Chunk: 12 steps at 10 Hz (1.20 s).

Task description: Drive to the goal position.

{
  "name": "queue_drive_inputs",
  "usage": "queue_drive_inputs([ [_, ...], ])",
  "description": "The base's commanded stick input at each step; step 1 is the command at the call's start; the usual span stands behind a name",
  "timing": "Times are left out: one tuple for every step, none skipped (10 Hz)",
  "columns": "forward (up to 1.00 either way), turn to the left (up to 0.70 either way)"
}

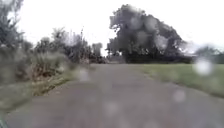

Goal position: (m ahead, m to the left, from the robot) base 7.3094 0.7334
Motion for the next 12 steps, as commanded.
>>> queue_drive_inputs([
  [1.00,0.00],
  [1.00,0.00],
  [1.00,0.00],
  [1.00,0.00],
  [1.00,0.00],
  [1.00,0.00],
  [1.00,0.00],
  [1.00,0.00],
  [1.00,-0.40],
  [1.00,-0.40],
  [1.00,-0.39],
  [1.00,-0.08],
])
